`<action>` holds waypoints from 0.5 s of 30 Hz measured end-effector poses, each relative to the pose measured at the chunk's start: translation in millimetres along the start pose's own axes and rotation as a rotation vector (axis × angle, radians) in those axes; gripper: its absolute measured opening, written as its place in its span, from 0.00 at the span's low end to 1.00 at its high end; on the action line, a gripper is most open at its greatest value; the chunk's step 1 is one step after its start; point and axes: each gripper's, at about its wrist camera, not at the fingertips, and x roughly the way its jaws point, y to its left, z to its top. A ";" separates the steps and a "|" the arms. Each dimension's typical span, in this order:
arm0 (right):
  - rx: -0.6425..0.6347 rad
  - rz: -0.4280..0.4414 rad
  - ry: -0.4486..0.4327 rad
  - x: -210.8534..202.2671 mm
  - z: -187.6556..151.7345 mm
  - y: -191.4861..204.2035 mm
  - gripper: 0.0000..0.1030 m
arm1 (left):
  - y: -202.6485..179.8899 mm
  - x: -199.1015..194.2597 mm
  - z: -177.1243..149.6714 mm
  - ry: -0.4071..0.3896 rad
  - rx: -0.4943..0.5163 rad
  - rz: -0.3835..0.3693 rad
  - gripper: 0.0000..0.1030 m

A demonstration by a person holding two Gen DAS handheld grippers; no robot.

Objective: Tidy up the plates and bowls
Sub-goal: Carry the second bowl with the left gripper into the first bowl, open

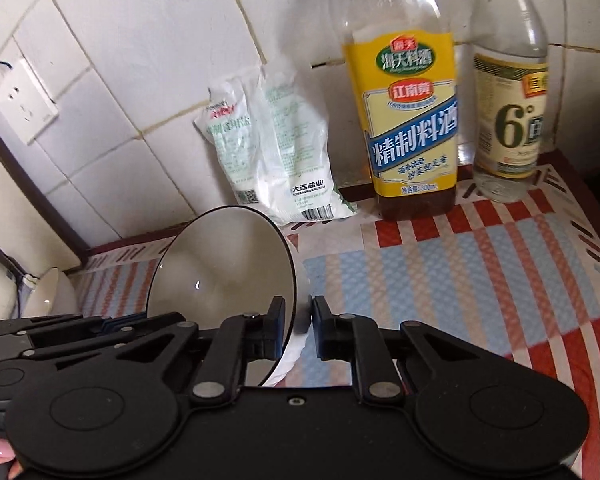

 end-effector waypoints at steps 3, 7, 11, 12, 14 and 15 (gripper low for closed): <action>0.001 -0.008 0.005 -16.2 -5.4 8.3 0.17 | -4.7 -22.4 -1.0 0.003 -0.007 -0.040 0.09; -0.001 -0.004 0.020 -40.2 -14.2 15.9 0.17 | -6.9 -49.6 -4.6 -0.001 0.002 -0.076 0.09; -0.010 -0.015 0.020 -64.3 -24.7 24.4 0.17 | -6.5 -71.6 -13.8 -0.007 0.002 -0.108 0.09; -0.011 -0.017 0.018 -70.3 -27.6 26.1 0.17 | -7.9 -75.9 -16.9 -0.005 0.011 -0.110 0.09; -0.011 -0.017 0.018 -81.3 -34.0 28.9 0.18 | -9.6 -84.8 -24.4 0.000 0.016 -0.119 0.09; -0.010 -0.019 0.018 -86.8 -37.3 30.1 0.18 | -10.1 -88.2 -28.0 0.006 0.021 -0.128 0.09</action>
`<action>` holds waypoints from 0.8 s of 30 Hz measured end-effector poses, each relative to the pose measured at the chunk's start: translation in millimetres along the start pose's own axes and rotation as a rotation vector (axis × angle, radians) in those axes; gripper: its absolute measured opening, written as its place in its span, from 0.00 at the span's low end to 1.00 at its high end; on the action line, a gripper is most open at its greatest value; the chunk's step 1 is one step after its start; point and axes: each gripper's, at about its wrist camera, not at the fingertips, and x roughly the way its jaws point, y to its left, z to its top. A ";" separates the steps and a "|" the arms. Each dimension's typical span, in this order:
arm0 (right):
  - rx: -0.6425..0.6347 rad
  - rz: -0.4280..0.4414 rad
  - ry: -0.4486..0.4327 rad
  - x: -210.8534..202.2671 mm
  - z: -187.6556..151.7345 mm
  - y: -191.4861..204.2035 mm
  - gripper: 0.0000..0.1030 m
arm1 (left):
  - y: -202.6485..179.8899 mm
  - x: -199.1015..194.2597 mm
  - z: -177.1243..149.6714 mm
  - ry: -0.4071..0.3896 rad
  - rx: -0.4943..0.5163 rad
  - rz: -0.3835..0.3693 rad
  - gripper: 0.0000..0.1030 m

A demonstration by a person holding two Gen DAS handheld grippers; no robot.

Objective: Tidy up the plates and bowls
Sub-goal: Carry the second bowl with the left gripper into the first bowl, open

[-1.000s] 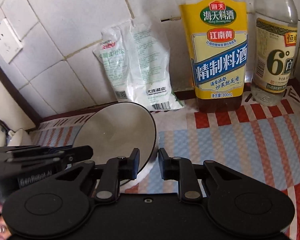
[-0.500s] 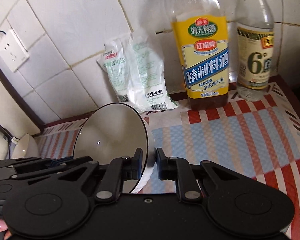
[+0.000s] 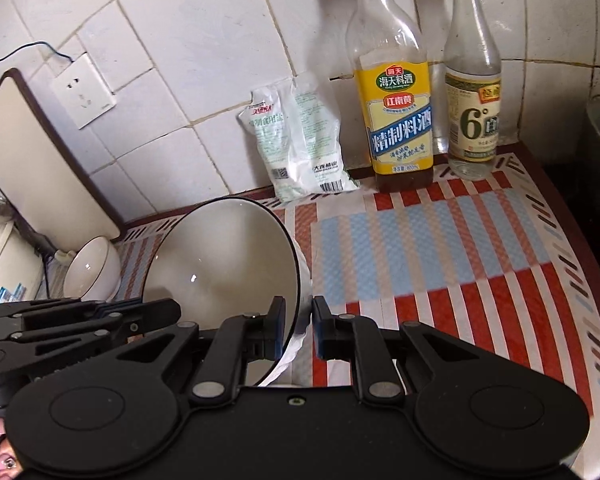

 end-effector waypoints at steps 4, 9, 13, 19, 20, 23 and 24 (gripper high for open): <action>0.007 0.006 0.011 -16.5 -14.9 3.2 0.18 | -4.8 -13.8 -14.7 0.019 0.015 -0.021 0.09; -0.005 -0.015 0.019 -30.7 -35.0 7.4 0.18 | -15.5 -26.2 -29.9 0.031 0.041 -0.037 0.09; 0.004 -0.018 0.023 -38.0 -49.1 1.9 0.18 | -19.8 -28.1 -40.6 0.045 0.048 -0.058 0.09; 0.000 -0.031 0.038 -35.4 -65.7 -0.3 0.18 | -21.9 -19.6 -57.9 0.091 0.054 -0.060 0.10; -0.006 -0.036 0.041 -34.3 -67.7 0.1 0.18 | -21.1 -17.4 -59.6 0.100 0.052 -0.062 0.10; -0.021 -0.048 0.050 -30.7 -73.1 1.0 0.18 | -19.5 -13.8 -63.4 0.112 0.047 -0.063 0.09; -0.023 -0.051 0.053 -29.4 -74.8 1.2 0.18 | -19.4 -13.3 -64.3 0.111 0.048 -0.063 0.09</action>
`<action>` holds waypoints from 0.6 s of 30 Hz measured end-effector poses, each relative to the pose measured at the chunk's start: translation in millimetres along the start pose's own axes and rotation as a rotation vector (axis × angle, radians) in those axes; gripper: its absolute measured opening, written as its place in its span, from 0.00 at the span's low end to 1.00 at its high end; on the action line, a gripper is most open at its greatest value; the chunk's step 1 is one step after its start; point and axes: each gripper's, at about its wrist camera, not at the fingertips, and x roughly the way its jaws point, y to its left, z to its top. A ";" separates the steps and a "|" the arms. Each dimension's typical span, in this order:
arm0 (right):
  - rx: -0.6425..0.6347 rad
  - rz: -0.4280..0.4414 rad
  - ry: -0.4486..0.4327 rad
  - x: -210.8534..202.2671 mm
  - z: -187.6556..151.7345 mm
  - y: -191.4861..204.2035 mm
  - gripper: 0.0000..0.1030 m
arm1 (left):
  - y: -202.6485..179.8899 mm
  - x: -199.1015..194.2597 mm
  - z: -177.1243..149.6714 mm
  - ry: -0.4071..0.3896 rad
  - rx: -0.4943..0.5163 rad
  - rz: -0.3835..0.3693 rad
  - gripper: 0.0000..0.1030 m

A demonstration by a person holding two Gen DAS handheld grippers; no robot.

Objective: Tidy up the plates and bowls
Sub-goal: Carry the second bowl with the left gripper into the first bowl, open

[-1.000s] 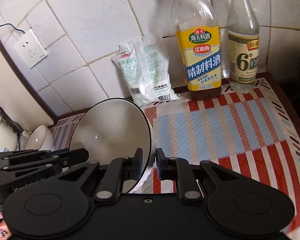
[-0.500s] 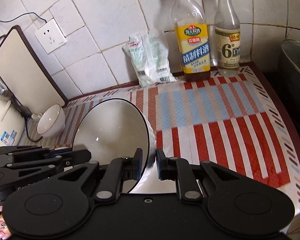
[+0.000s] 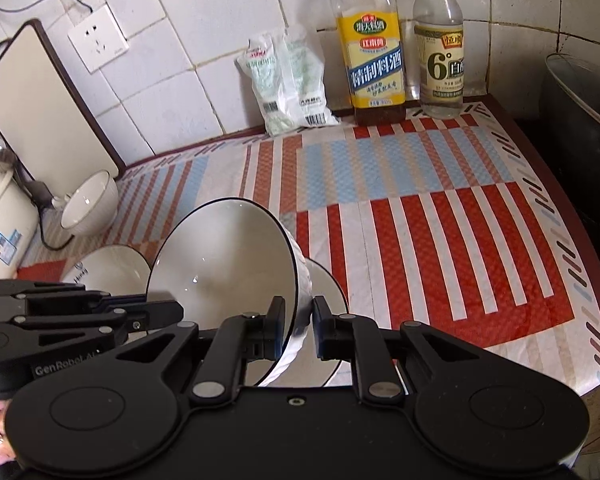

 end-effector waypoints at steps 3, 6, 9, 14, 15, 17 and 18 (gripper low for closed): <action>-0.010 -0.010 0.007 3.0 -3.3 0.5 0.18 | 0.1 1.7 -1.6 0.006 0.006 -0.003 0.09; -0.025 -0.021 0.007 4.1 -5.7 1.4 0.18 | -1.3 3.5 -1.7 0.009 0.012 -0.003 0.09; -0.042 -0.035 0.003 4.0 -7.8 2.6 0.18 | -2.8 6.1 -1.1 0.012 0.016 -0.002 0.09; -0.076 -0.062 -0.010 3.3 -11.1 2.8 0.18 | -7.1 12.2 -2.8 0.026 0.031 -0.003 0.10; -0.085 -0.072 -0.016 3.2 -12.5 3.4 0.18 | -7.6 13.1 -2.7 0.025 0.033 -0.006 0.10; -0.119 -0.100 -0.039 3.3 -16.0 6.7 0.19 | -8.3 14.7 -2.1 0.023 0.035 -0.009 0.09; -0.134 -0.115 -0.047 3.8 -17.7 8.4 0.19 | -9.3 15.4 -2.3 0.022 0.037 -0.008 0.10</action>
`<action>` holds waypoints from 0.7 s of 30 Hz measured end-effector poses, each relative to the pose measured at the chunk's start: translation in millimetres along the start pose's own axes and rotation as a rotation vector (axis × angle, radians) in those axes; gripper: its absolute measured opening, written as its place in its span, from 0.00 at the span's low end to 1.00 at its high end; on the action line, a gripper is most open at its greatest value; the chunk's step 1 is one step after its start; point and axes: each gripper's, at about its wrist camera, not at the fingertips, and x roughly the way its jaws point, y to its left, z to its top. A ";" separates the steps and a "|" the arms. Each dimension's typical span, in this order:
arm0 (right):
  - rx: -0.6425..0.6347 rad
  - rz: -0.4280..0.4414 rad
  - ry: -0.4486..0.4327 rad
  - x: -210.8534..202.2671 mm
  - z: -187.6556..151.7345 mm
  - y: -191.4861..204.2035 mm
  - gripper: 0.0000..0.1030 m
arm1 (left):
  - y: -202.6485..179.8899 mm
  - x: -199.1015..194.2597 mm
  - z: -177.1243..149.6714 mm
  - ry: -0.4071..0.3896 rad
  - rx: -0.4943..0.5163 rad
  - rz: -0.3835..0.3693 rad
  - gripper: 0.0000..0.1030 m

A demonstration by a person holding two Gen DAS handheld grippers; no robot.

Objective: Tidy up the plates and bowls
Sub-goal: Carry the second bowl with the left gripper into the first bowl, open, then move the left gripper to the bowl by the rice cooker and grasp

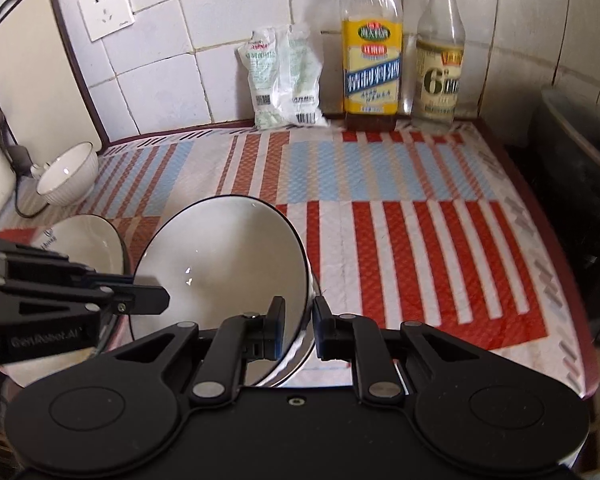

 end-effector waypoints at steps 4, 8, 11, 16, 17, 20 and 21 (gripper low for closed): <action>-0.071 -0.050 -0.036 2.0 -3.8 6.6 0.22 | -8.7 1.9 -0.5 -0.011 0.049 0.037 0.10; -0.087 -0.046 -0.025 9.2 -5.9 5.2 0.23 | -8.4 4.0 -0.9 -0.027 0.054 0.060 0.11; -0.087 -0.036 -0.038 8.5 -8.7 4.2 0.25 | -11.4 2.4 -5.5 -0.049 0.084 0.069 0.33; -0.108 -0.033 -0.069 -3.3 -9.4 9.8 0.34 | -16.7 -13.6 -15.0 -0.111 0.107 0.053 0.47; -0.120 -0.041 -0.082 -8.1 -9.2 11.6 0.37 | -15.9 -18.3 -16.5 -0.118 0.107 0.048 0.49; -0.145 -0.040 -0.120 -25.2 -7.8 14.6 0.42 | -11.8 -34.0 -21.4 -0.136 0.110 0.047 0.50; -0.150 -0.033 -0.129 -31.1 -7.5 15.6 0.43 | -9.7 -39.8 -23.1 -0.142 0.111 0.048 0.51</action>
